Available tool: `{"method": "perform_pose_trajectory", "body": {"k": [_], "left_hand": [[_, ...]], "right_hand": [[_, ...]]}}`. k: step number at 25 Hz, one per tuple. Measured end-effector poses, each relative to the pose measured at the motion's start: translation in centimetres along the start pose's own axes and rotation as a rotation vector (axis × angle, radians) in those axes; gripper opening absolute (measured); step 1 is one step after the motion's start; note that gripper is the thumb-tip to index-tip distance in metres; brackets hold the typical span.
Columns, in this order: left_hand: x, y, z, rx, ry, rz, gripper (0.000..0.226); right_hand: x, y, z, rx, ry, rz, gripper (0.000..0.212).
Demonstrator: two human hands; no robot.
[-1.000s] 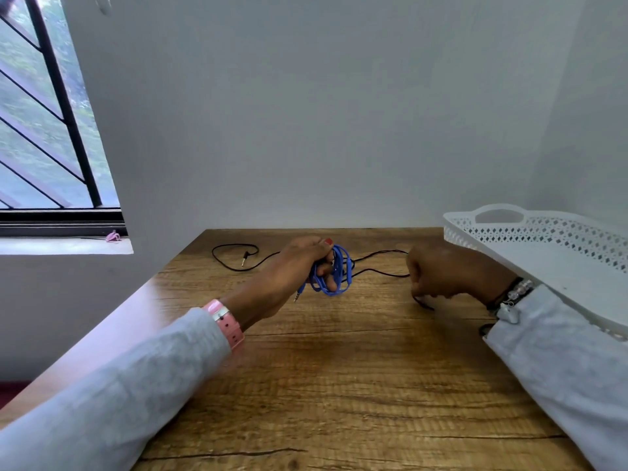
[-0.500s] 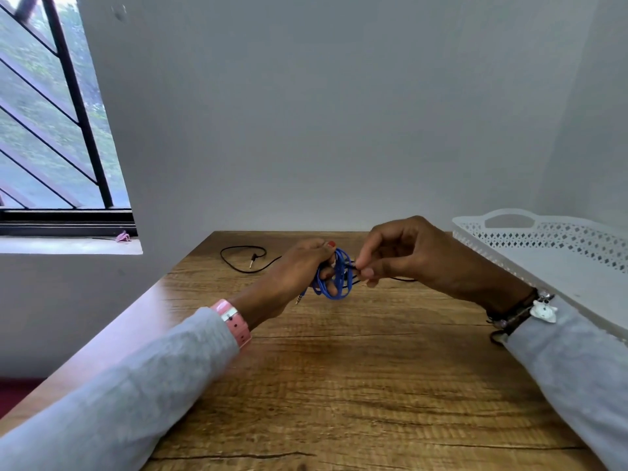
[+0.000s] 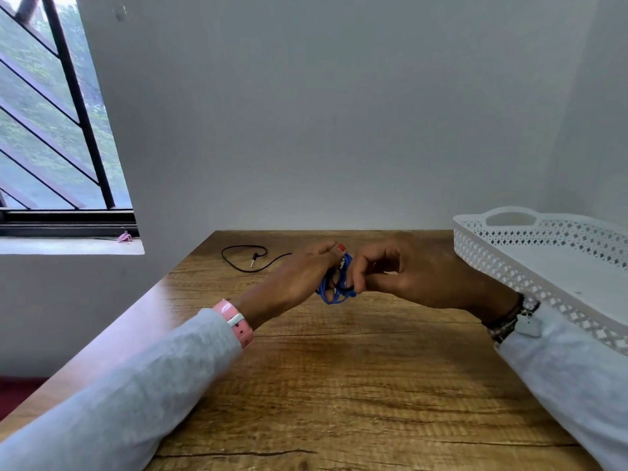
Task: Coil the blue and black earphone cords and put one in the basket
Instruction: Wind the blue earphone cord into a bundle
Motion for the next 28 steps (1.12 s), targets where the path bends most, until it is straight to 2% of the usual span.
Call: {"method": "perform_pose_trajectory", "body": {"k": [2,5,8,11,19,24,28], "left_hand": [[-0.1,-0.3,0.0,-0.015,0.000,0.002,0.034],[-0.4,0.0,0.0,0.012,0.011,-0.019,0.035],[-0.6,0.5,0.1,0.047,0.028,-0.022,0.037],[-1.1,0.0,0.1,0.000,0.066,-0.030,0.037],[-3.2,-0.6,1.1,-0.129,0.176,-0.224,0.032],[-3.3,-1.2,1.2,-0.182,0.203,-0.266,0.041],[-3.3,-1.5,1.4,-0.249,0.233,-0.290,0.037]], "right_hand": [[-0.3,0.0,0.0,0.001,0.013,0.020,0.019],[-0.6,-1.0,0.2,-0.120,0.038,0.202,0.020],[-0.4,-1.3,0.2,-0.202,0.000,0.284,0.018],[0.1,-1.4,0.3,-0.255,-0.047,0.358,0.017],[0.6,-1.1,0.3,-0.258,-0.068,0.406,0.022],[0.5,-1.8,0.9,-0.381,-0.044,0.402,0.023],[0.8,-2.1,1.1,-0.471,-0.040,0.424,0.014]]}}
Point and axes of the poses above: each hand's wrist, its own z-axis away from the middle knuckle, its own y-axis out of the palm, x = y × z, the point moved 10 cm from there along -z, towards the middle knuckle, and after that the axes turned 13 degrees about x, right-handed, at the moved point
